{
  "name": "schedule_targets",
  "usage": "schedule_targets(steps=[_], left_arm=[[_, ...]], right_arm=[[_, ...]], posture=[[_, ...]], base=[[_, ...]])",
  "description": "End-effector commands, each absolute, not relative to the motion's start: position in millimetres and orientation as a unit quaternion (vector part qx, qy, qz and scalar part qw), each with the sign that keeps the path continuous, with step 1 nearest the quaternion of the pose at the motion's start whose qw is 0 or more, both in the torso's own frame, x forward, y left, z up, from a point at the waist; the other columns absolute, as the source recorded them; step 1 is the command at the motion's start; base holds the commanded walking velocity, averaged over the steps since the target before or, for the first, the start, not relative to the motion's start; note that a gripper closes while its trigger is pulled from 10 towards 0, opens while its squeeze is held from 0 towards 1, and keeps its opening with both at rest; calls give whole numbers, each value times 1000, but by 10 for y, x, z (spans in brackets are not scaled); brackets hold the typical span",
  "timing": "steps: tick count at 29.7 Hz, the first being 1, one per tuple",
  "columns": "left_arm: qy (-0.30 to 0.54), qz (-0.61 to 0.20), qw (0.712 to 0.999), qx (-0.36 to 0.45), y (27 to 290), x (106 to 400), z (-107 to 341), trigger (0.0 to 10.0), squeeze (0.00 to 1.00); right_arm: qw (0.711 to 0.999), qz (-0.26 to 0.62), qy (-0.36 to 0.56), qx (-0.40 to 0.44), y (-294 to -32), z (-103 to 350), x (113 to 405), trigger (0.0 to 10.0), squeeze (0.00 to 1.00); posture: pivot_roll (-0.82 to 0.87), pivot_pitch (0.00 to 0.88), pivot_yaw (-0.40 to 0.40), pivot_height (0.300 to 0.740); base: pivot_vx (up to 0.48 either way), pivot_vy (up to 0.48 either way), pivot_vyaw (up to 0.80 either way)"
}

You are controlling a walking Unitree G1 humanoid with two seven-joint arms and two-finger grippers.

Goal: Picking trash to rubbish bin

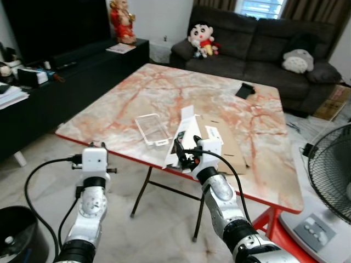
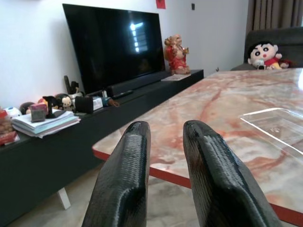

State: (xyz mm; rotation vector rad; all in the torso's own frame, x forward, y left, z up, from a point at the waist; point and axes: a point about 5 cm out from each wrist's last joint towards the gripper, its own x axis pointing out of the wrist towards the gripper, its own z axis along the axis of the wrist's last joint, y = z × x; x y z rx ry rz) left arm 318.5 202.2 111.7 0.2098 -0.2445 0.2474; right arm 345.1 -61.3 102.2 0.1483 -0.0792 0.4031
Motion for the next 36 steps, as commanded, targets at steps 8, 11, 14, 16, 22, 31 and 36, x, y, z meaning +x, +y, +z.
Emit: schedule_targets(steps=[8,11,14,16,22,31,36], left_arm=[[-141,106,979,102,1930,3206,1190,10000,0],[-144,102,979,105,1915,3206,1199,10000,0],[-140,101,979,106,1911,3211,1189,10000,0],[-138,102,980,104,1911,3213,1186,10000,0],[-134,106,980,101,1940,3209,1179,10000,0],[-43,115,987,102,2049,3093,781,10000,0],[35,111,987,113,2138,2910,435,10000,0]], right_arm=[[975,201,-47,83,-576,1065,3460,10000,0],[975,201,-47,82,-576,1067,3462,10000,0],[975,201,-46,82,-575,1067,3462,10000,0],[975,202,-46,81,-575,1068,3463,10000,0],[975,204,-43,79,-571,1058,3461,10000,0],[976,203,-28,72,-581,1004,3449,10000,0],[976,202,-31,73,-592,1012,3452,10000,0]], posture=[[48,0,-78,740],[48,0,-78,740],[48,0,-78,740],[45,0,-79,740],[45,0,-79,740],[47,0,-75,740],[47,0,-75,740]], base=[[0,45,0],[0,0,0],[0,0,0],[0,0,0],[0,0,0],[0,0,0],[0,0,0]])
